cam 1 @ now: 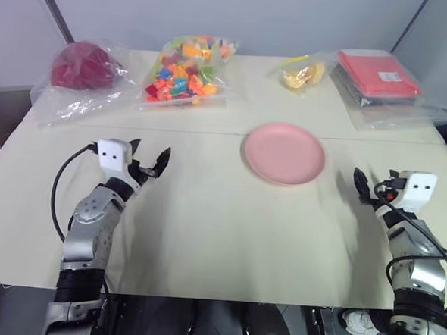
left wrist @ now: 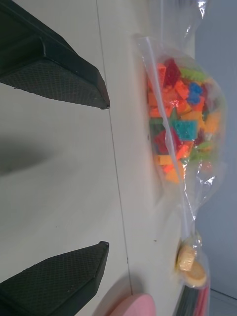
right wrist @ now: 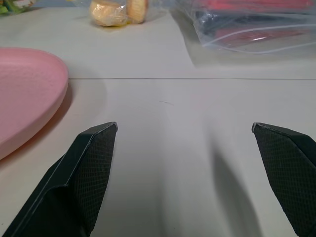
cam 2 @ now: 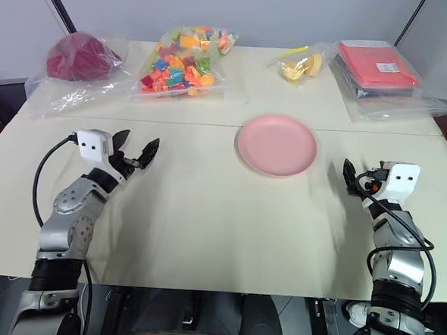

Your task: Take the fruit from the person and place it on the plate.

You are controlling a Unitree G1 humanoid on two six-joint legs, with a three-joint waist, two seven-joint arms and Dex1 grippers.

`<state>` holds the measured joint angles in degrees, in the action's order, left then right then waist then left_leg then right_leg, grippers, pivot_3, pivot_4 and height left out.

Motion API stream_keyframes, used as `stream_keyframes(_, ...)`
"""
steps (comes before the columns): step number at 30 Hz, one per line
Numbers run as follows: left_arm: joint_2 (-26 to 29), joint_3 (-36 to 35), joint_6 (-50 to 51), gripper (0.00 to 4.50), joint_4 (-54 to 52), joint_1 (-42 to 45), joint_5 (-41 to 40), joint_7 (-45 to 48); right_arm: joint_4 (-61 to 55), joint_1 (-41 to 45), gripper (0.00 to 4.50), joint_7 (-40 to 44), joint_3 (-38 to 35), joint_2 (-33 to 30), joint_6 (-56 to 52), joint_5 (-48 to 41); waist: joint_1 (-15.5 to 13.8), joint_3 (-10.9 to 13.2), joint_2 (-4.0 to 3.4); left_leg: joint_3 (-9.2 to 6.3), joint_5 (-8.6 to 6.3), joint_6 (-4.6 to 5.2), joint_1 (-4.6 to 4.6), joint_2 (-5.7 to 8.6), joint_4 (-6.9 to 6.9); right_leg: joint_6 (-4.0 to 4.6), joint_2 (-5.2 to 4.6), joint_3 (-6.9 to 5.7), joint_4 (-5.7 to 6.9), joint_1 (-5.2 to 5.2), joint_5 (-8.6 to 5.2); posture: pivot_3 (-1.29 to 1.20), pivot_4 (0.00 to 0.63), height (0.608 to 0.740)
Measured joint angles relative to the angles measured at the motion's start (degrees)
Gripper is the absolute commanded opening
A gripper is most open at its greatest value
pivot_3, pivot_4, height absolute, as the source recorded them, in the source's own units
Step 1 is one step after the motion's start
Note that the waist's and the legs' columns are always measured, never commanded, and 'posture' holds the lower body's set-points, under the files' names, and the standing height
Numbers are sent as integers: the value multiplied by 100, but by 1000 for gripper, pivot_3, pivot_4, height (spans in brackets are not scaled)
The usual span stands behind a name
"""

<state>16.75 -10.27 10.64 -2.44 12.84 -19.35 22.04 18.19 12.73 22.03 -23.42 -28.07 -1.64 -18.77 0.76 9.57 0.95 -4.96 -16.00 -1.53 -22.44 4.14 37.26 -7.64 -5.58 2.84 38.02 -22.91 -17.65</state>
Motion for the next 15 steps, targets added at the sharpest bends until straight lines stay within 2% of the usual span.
stream_keyframes(15,0,-4,-18,4500,12,45,2,-67,74,12,4462,8,0,-8,59,-1,0,0,0,0,1,-1,0,0,0,0,0,0,0,0,0,0,150,740)
